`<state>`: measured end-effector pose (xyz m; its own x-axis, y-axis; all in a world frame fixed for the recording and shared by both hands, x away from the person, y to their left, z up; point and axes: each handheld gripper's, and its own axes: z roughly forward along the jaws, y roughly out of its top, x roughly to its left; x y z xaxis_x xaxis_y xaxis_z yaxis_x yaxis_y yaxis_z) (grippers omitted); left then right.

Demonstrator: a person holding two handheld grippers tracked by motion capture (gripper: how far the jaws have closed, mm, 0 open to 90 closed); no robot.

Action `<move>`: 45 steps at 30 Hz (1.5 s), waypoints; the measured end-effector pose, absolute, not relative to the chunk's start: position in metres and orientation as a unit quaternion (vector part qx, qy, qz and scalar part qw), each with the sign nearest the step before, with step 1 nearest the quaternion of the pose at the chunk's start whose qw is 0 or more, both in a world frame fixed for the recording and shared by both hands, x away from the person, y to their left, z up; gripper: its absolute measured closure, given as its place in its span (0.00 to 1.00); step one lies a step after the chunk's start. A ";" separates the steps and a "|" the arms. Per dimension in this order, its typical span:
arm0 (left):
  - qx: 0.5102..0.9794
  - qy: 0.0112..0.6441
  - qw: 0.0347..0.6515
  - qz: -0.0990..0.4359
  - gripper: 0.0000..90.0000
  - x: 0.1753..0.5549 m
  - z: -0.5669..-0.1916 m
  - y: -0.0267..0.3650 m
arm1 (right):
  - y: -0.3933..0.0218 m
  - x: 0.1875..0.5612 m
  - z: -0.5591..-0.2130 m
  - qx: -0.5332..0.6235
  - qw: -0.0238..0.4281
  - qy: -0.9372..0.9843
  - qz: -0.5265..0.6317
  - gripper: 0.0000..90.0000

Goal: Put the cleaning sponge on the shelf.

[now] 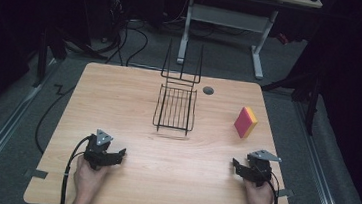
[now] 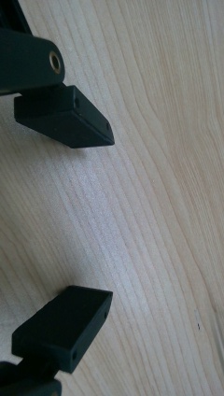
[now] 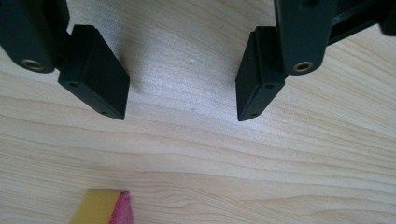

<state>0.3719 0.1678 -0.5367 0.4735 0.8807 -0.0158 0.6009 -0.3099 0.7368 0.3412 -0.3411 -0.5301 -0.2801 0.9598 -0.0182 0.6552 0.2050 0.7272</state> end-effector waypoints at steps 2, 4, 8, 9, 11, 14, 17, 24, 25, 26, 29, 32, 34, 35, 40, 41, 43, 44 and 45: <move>0.784 0.472 0.349 0.200 0.24 0.372 -0.537 0.168 | -0.341 0.341 -0.530 0.548 0.244 0.737 0.312 0.40; 0.784 0.472 0.349 0.200 0.24 0.372 -0.537 0.168 | -0.341 0.341 -0.530 0.547 0.245 0.737 0.312 0.40; 0.784 0.472 0.349 0.200 0.24 0.372 -0.537 0.168 | -0.341 0.341 -0.530 0.547 0.245 0.737 0.312 0.40; 0.784 0.472 0.349 0.200 0.24 0.372 -0.537 0.168 | -0.341 0.341 -0.530 0.547 0.245 0.737 0.312 0.40; 0.784 0.473 0.349 0.200 0.24 0.372 -0.537 0.168 | -0.341 0.341 -0.530 0.547 0.245 0.737 0.312 0.40; 0.784 0.473 0.349 0.200 0.24 0.372 -0.537 0.168 | -0.341 0.341 -0.530 0.547 0.245 0.737 0.312 0.40; 0.784 0.473 0.349 0.200 0.24 0.372 -0.537 0.168 | -0.341 0.341 -0.530 0.547 0.245 0.737 0.312 0.40; 0.784 0.473 0.349 0.201 0.24 0.372 -0.537 0.168 | -0.341 0.341 -0.530 0.548 0.243 0.737 0.312 0.39; 0.784 0.472 0.349 0.201 0.24 0.372 -0.537 0.168 | -0.341 0.341 -0.530 0.548 0.242 0.738 0.312 0.38; 0.784 0.472 0.349 0.201 0.24 0.372 -0.537 0.168 | -0.341 0.341 -0.530 0.548 0.242 0.738 0.312 0.38; 0.784 0.472 0.348 0.201 0.24 0.372 -0.537 0.168 | -0.341 0.341 -0.530 0.544 0.239 0.741 0.313 0.36; 0.784 0.473 0.349 0.201 0.24 0.372 -0.537 0.168 | -0.341 0.341 -0.530 0.543 0.238 0.742 0.312 0.35; 0.784 0.473 0.349 0.201 0.24 0.372 -0.537 0.168 | -0.341 0.341 -0.530 0.543 0.238 0.742 0.313 0.35; 0.784 0.473 0.349 0.201 0.24 0.372 -0.537 0.168 | -0.341 0.341 -0.530 0.542 0.238 0.742 0.313 0.35; 0.784 0.473 0.348 0.201 0.24 0.372 -0.537 0.168 | -0.341 0.341 -0.530 0.546 0.239 0.739 0.314 0.36; 0.784 0.473 0.349 0.201 0.24 0.372 -0.537 0.168 | -0.342 0.341 -0.530 0.547 0.237 0.738 0.315 0.37; 0.784 0.472 0.348 0.201 0.24 0.372 -0.537 0.168 | -0.343 0.340 -0.529 0.549 0.237 0.735 0.318 0.37; 0.784 0.473 0.349 0.201 0.24 0.372 -0.537 0.168 | -0.343 0.339 -0.529 0.551 0.236 0.734 0.320 0.38; 0.784 0.473 0.349 0.201 0.24 0.372 -0.537 0.168 | -0.344 0.339 -0.529 0.549 0.237 0.734 0.322 0.38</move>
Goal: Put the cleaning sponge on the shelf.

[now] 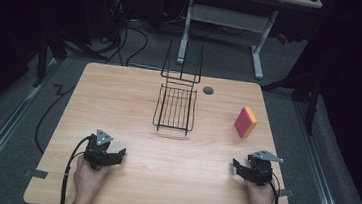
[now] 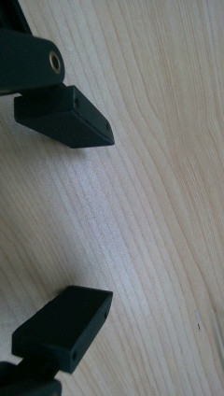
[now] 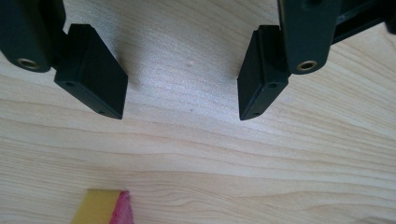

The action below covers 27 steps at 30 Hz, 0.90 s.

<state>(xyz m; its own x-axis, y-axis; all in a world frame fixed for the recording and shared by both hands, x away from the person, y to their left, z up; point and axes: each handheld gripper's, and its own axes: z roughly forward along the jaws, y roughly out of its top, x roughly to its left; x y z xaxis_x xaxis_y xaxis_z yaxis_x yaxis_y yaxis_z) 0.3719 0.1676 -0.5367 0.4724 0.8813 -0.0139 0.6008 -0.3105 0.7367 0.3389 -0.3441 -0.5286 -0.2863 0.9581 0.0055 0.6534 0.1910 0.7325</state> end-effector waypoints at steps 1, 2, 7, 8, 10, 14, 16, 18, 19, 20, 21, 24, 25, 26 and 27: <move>0.784 0.473 0.349 0.201 0.24 0.372 -0.537 0.168 | -0.344 0.339 -0.529 0.549 0.237 0.734 0.322 0.38; 0.784 0.473 0.349 0.201 0.24 0.372 -0.537 0.168 | -0.344 0.337 -0.527 0.552 0.238 0.730 0.326 0.38; 0.784 0.473 0.349 0.201 0.24 0.372 -0.537 0.168 | -0.347 0.334 -0.523 0.551 0.239 0.726 0.336 0.38; 0.784 0.473 0.349 0.201 0.24 0.372 -0.537 0.168 | -0.347 0.333 -0.522 0.549 0.240 0.725 0.340 0.39; 0.784 0.473 0.348 0.201 0.24 0.372 -0.537 0.168 | -0.348 0.333 -0.522 0.550 0.240 0.723 0.342 0.39; 0.784 0.472 0.348 0.201 0.24 0.372 -0.537 0.168 | -0.349 0.330 -0.518 0.550 0.243 0.718 0.351 0.39; 0.784 0.472 0.348 0.201 0.24 0.372 -0.537 0.168 | -0.350 0.329 -0.516 0.548 0.244 0.717 0.355 0.38; 0.784 0.473 0.349 0.201 0.24 0.372 -0.537 0.168 | -0.349 0.328 -0.511 0.545 0.247 0.716 0.360 0.39; 0.784 0.473 0.348 0.201 0.24 0.372 -0.537 0.168 | -0.349 0.328 -0.510 0.544 0.248 0.716 0.362 0.39; 0.784 0.473 0.348 0.201 0.24 0.372 -0.537 0.168 | -0.349 0.328 -0.507 0.542 0.249 0.715 0.364 0.39; 0.784 0.473 0.348 0.201 0.24 0.372 -0.537 0.168 | -0.349 0.328 -0.503 0.537 0.252 0.715 0.370 0.39; 0.784 0.472 0.348 0.201 0.24 0.372 -0.537 0.168 | -0.349 0.328 -0.497 0.537 0.252 0.712 0.375 0.39; 0.784 0.472 0.348 0.201 0.24 0.372 -0.537 0.168 | -0.349 0.328 -0.496 0.537 0.252 0.711 0.377 0.39; 0.784 0.472 0.348 0.201 0.24 0.372 -0.537 0.168 | -0.349 0.328 -0.496 0.537 0.252 0.711 0.377 0.39; 0.784 0.472 0.348 0.201 0.24 0.372 -0.537 0.168 | -0.350 0.329 -0.493 0.535 0.254 0.710 0.381 0.39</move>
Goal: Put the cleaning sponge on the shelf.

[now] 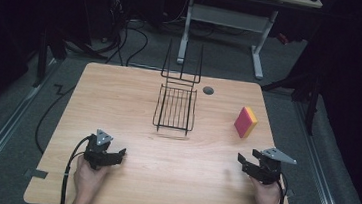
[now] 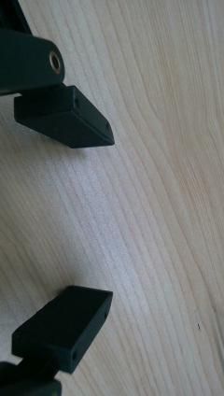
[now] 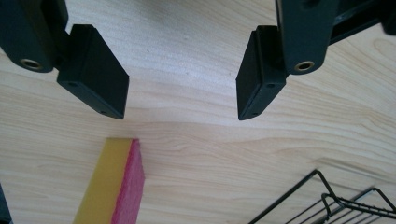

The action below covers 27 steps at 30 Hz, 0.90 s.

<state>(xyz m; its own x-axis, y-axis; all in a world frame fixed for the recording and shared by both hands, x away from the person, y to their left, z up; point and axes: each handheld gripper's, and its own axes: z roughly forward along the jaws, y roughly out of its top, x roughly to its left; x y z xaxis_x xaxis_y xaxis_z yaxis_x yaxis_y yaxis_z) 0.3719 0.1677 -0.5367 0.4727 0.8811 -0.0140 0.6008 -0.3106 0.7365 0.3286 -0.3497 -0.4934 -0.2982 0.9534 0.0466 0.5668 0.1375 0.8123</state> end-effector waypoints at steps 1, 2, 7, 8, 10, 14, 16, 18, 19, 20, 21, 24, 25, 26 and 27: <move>0.784 0.473 0.349 0.201 0.24 0.372 -0.537 0.168 | -0.350 0.329 -0.492 0.534 0.255 0.710 0.382 0.39; 0.784 0.473 0.349 0.201 0.24 0.372 -0.537 0.168 | -0.350 0.329 -0.491 0.535 0.255 0.710 0.382 0.39; 0.784 0.472 0.349 0.201 0.24 0.372 -0.537 0.168 | -0.351 0.330 -0.484 0.532 0.262 0.706 0.387 0.39; 0.784 0.472 0.349 0.201 0.24 0.372 -0.537 0.168 | -0.352 0.330 -0.482 0.533 0.262 0.705 0.387 0.39; 0.784 0.472 0.349 0.201 0.24 0.372 -0.537 0.168 | -0.352 0.331 -0.479 0.531 0.265 0.705 0.389 0.39; 0.784 0.472 0.349 0.201 0.24 0.372 -0.537 0.168 | -0.354 0.332 -0.473 0.529 0.269 0.702 0.394 0.39; 0.784 0.472 0.349 0.201 0.24 0.372 -0.537 0.168 | -0.354 0.334 -0.470 0.529 0.271 0.699 0.397 0.38; 0.784 0.473 0.349 0.201 0.24 0.372 -0.537 0.168 | -0.354 0.335 -0.468 0.526 0.274 0.700 0.399 0.38; 0.784 0.472 0.349 0.201 0.24 0.372 -0.537 0.168 | -0.355 0.335 -0.466 0.527 0.273 0.699 0.400 0.38; 0.784 0.472 0.349 0.201 0.24 0.372 -0.537 0.168 | -0.355 0.336 -0.464 0.527 0.275 0.696 0.403 0.38; 0.784 0.472 0.349 0.201 0.24 0.372 -0.537 0.168 | -0.355 0.337 -0.462 0.527 0.276 0.695 0.404 0.38; 0.784 0.472 0.349 0.201 0.24 0.372 -0.537 0.168 | -0.355 0.340 -0.458 0.525 0.279 0.694 0.406 0.37; 0.784 0.472 0.349 0.201 0.24 0.372 -0.537 0.168 | -0.355 0.342 -0.457 0.524 0.282 0.694 0.406 0.36; 0.784 0.472 0.349 0.201 0.24 0.372 -0.537 0.168 | -0.355 0.342 -0.457 0.524 0.282 0.694 0.406 0.36; 0.784 0.472 0.349 0.201 0.24 0.372 -0.537 0.168 | -0.355 0.343 -0.456 0.523 0.286 0.692 0.408 0.36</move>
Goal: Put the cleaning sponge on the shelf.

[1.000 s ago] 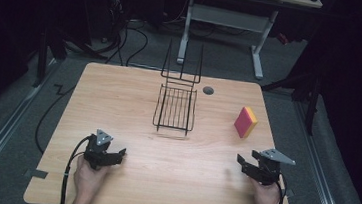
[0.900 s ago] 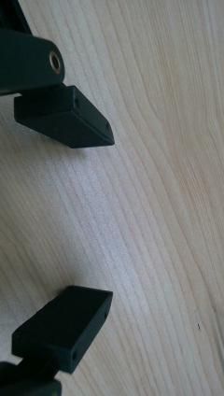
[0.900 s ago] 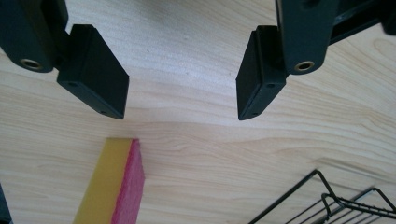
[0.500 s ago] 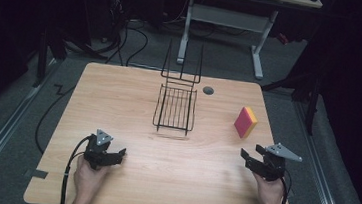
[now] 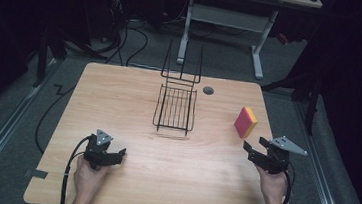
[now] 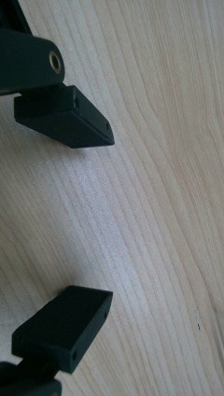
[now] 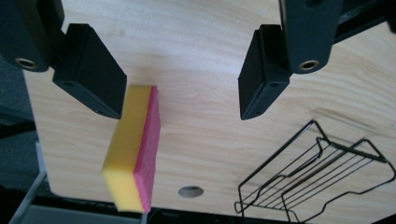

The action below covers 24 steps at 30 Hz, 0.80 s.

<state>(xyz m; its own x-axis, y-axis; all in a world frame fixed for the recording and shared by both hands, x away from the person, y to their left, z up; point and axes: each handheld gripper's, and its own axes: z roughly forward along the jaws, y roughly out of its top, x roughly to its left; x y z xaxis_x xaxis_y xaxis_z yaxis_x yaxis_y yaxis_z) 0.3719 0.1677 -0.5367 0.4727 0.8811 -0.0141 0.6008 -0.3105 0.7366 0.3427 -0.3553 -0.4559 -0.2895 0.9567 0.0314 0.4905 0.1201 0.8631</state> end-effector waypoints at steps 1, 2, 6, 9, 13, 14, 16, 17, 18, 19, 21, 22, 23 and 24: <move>0.784 0.472 0.349 0.201 0.24 0.372 -0.537 0.168 | -0.355 0.344 -0.454 0.525 0.287 0.690 0.408 0.35; 0.784 0.472 0.349 0.201 0.24 0.372 -0.537 0.168 | -0.356 0.347 -0.453 0.524 0.290 0.690 0.407 0.35; 0.784 0.472 0.349 0.201 0.24 0.372 -0.537 0.168 | -0.357 0.354 -0.449 0.527 0.292 0.683 0.413 0.34; 0.784 0.472 0.349 0.201 0.24 0.372 -0.537 0.168 | -0.359 0.360 -0.445 0.527 0.294 0.679 0.417 0.34; 0.784 0.472 0.349 0.201 0.24 0.372 -0.537 0.168 | -0.362 0.368 -0.440 0.530 0.300 0.672 0.422 0.34; 0.784 0.472 0.349 0.201 0.24 0.372 -0.537 0.168 | -0.362 0.370 -0.440 0.532 0.300 0.670 0.422 0.34; 0.784 0.472 0.349 0.201 0.24 0.372 -0.537 0.168 | -0.363 0.374 -0.438 0.534 0.304 0.668 0.420 0.34; 0.784 0.472 0.349 0.201 0.24 0.372 -0.537 0.168 | -0.363 0.376 -0.438 0.536 0.305 0.667 0.420 0.34; 0.784 0.472 0.349 0.201 0.24 0.372 -0.537 0.168 | -0.364 0.377 -0.438 0.536 0.307 0.664 0.422 0.35; 0.784 0.472 0.349 0.201 0.24 0.372 -0.537 0.168 | -0.364 0.379 -0.438 0.540 0.306 0.662 0.420 0.35; 0.784 0.472 0.349 0.201 0.24 0.372 -0.537 0.168 | -0.365 0.384 -0.438 0.542 0.308 0.662 0.415 0.35; 0.784 0.472 0.349 0.201 0.24 0.372 -0.537 0.168 | -0.366 0.386 -0.438 0.545 0.307 0.662 0.414 0.35; 0.784 0.472 0.349 0.201 0.24 0.372 -0.537 0.168 | -0.366 0.388 -0.439 0.547 0.307 0.661 0.412 0.35; 0.784 0.472 0.349 0.201 0.24 0.372 -0.537 0.168 | -0.366 0.391 -0.439 0.546 0.309 0.662 0.410 0.35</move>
<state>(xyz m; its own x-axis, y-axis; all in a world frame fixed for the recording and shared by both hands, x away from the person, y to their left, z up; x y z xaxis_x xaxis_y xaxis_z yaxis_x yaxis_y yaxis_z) 0.3719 0.1677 -0.5367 0.4728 0.8811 -0.0141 0.6007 -0.3106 0.7367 0.3910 -0.3661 -0.4391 -0.2136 0.9761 0.0394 0.4698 0.0672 0.8802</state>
